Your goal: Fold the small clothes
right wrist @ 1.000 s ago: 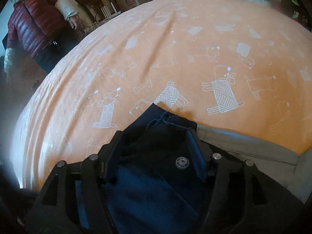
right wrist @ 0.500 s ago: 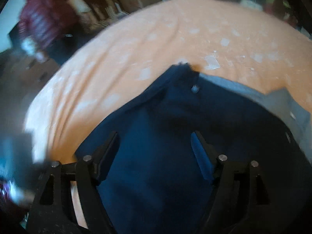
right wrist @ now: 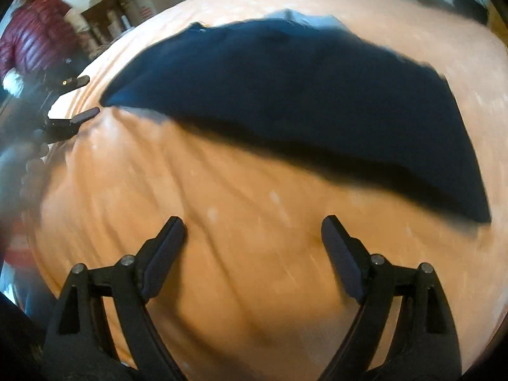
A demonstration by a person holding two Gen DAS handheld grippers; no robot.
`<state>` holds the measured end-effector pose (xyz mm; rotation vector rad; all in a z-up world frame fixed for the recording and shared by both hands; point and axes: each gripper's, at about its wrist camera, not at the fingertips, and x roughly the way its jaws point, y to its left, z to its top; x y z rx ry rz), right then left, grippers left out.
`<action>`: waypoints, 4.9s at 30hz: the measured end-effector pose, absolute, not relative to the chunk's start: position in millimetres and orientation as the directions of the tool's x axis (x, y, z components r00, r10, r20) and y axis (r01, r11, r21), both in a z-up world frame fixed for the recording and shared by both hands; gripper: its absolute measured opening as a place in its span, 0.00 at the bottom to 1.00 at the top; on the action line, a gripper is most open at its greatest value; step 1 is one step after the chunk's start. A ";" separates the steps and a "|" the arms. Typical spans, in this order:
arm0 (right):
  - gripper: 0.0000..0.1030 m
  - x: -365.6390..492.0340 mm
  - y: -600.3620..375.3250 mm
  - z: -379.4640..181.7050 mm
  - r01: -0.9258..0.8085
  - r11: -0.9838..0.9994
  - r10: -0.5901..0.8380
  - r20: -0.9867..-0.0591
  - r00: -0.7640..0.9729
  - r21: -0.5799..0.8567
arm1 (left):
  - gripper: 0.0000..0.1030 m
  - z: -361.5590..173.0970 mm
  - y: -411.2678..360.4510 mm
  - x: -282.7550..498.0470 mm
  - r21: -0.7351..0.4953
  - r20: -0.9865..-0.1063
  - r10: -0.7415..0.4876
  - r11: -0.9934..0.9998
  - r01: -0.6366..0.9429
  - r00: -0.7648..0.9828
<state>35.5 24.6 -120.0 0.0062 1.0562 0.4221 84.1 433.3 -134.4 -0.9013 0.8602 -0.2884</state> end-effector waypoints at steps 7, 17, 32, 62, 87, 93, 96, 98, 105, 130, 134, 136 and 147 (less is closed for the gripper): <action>0.95 46.4 31.4 -120.6 -0.348 0.916 0.347 -0.832 0.433 0.201 | 0.77 -139.5 425.4 101.9 -0.776 -0.529 -0.480 0.608 -0.169 0.700; 1.00 42.0 41.3 -130.1 -0.375 0.908 0.355 -0.823 0.443 0.190 | 0.64 -140.2 418.9 95.0 -0.744 -0.543 -0.370 0.628 -0.228 0.754; 1.00 44.7 39.6 -138.7 -0.386 0.899 0.382 -0.800 0.463 0.207 | 0.67 -155.1 386.9 106.0 -0.810 -0.531 -0.475 0.527 -0.256 0.702; 0.94 41.7 35.4 -94.2 -0.385 0.880 0.428 -0.818 0.384 0.279 | 0.17 -159.6 400.6 157.4 -0.736 -0.564 -0.371 0.630 -0.246 0.737; 0.97 335.8 253.9 -70.5 -0.508 0.732 0.545 -0.838 0.036 0.454 | 0.08 -97.3 261.3 173.1 0.009 -0.611 -0.051 0.997 0.071 0.790; 0.15 335.8 211.8 -79.6 -0.475 0.764 0.558 -0.817 0.145 0.437 | 0.09 -98.9 238.6 178.8 0.059 -0.614 -0.076 0.988 0.142 0.786; 0.11 312.5 142.7 -72.4 -0.414 0.742 0.650 -0.715 0.256 0.526 | 0.09 -88.7 224.7 174.7 0.040 -0.604 -0.146 0.976 0.213 0.783; 0.10 294.5 85.9 -66.7 -0.360 0.732 0.680 -0.656 0.327 0.579 | 0.09 -76.7 196.5 168.7 0.055 -0.589 -0.209 0.953 0.297 0.780; 0.09 234.5 -91.4 -88.3 -0.156 0.723 0.653 -0.591 0.475 0.673 | 0.15 -74.9 63.8 161.5 0.077 -0.645 -0.418 0.798 0.598 0.640; 0.41 207.3 -200.1 -163.9 0.022 0.568 0.757 -0.532 0.380 0.823 | 0.54 -131.3 -67.4 158.6 0.024 -0.810 -0.440 0.636 0.772 0.388; 0.54 174.0 -190.7 -145.4 -0.025 0.581 0.775 -0.544 0.323 0.813 | 0.55 -86.1 -14.2 115.1 0.008 -0.729 -0.503 0.673 0.740 0.465; 0.59 160.3 -188.7 -142.6 -0.033 0.591 0.772 -0.554 0.311 0.806 | 0.59 -75.3 12.8 99.6 0.012 -0.708 -0.498 0.700 0.714 0.501; 0.60 123.3 -184.6 -149.0 -0.004 0.603 0.753 -0.567 0.332 0.798 | 0.59 -84.3 120.2 93.3 0.007 -0.738 -0.336 0.863 0.504 0.585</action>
